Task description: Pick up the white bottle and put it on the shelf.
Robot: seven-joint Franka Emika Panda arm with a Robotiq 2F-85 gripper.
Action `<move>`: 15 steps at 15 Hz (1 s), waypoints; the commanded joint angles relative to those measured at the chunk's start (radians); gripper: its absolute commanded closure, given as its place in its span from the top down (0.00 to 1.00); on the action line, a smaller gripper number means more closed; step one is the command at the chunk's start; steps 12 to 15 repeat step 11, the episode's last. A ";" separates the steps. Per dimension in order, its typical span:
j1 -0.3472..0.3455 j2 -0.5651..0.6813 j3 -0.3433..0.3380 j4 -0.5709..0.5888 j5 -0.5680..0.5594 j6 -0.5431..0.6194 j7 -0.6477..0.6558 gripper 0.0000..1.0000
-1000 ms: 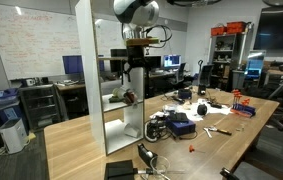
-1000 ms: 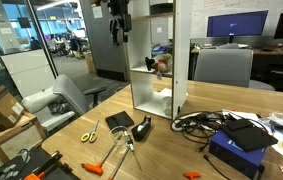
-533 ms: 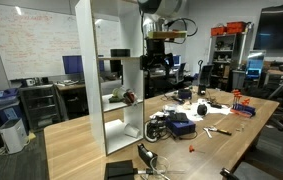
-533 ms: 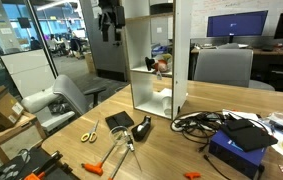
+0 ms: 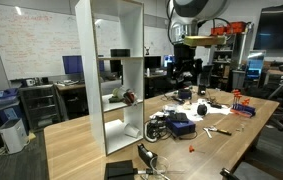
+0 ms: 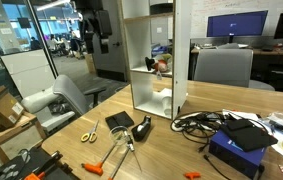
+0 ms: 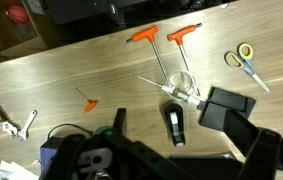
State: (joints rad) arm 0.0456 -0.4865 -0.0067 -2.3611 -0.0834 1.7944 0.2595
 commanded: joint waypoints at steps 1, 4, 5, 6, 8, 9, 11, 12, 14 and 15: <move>-0.034 -0.030 0.026 -0.030 0.011 -0.001 -0.011 1.00; -0.035 -0.026 0.029 -0.027 0.011 -0.001 -0.011 1.00; -0.035 -0.015 0.029 -0.024 0.011 -0.001 -0.011 1.00; -0.035 -0.009 0.029 -0.024 0.010 -0.001 -0.010 1.00; -0.035 -0.002 0.028 -0.021 0.010 -0.001 -0.010 1.00; -0.035 -0.002 0.028 -0.020 0.010 -0.001 -0.010 1.00; -0.035 -0.001 0.028 -0.018 0.010 -0.001 -0.010 1.00; -0.035 -0.001 0.028 -0.018 0.010 -0.001 -0.010 1.00; -0.035 -0.001 0.028 -0.018 0.010 -0.001 -0.010 1.00; -0.035 -0.001 0.028 -0.018 0.010 -0.001 -0.010 1.00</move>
